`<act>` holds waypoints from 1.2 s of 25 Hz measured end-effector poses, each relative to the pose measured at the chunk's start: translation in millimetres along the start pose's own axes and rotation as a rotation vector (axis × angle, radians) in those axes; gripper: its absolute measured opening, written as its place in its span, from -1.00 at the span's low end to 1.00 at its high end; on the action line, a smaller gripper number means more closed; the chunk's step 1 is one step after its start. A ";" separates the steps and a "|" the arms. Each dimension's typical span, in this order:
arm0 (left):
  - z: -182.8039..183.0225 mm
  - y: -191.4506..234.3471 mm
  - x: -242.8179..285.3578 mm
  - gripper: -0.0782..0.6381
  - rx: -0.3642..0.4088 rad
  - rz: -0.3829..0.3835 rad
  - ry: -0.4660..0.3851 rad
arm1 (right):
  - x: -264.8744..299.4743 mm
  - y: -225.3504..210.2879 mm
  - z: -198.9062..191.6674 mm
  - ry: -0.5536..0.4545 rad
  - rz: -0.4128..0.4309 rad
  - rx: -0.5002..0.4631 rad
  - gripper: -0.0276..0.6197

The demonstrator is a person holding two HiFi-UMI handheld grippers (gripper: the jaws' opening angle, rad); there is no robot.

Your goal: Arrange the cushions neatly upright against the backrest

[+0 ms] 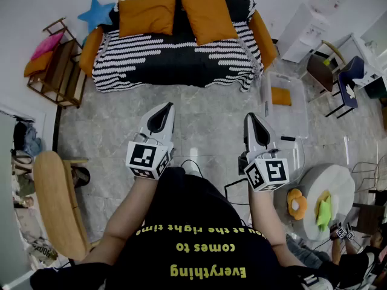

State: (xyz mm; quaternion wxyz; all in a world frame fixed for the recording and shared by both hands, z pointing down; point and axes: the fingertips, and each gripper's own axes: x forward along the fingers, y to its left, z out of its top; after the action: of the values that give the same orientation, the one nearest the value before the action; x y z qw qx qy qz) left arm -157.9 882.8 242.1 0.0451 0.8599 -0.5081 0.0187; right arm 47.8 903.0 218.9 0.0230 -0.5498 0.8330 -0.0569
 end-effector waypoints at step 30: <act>-1.5 31.9 61.6 -0.11 -0.026 0.019 0.032 | 65.5 1.5 -16.5 0.044 0.133 0.013 0.20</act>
State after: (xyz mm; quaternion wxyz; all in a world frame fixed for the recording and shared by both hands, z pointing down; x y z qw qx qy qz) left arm -156.0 813.9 250.3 0.0640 0.8541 -0.5155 0.0261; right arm 19.0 844.6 236.6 0.0120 -0.4916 0.8677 -0.0725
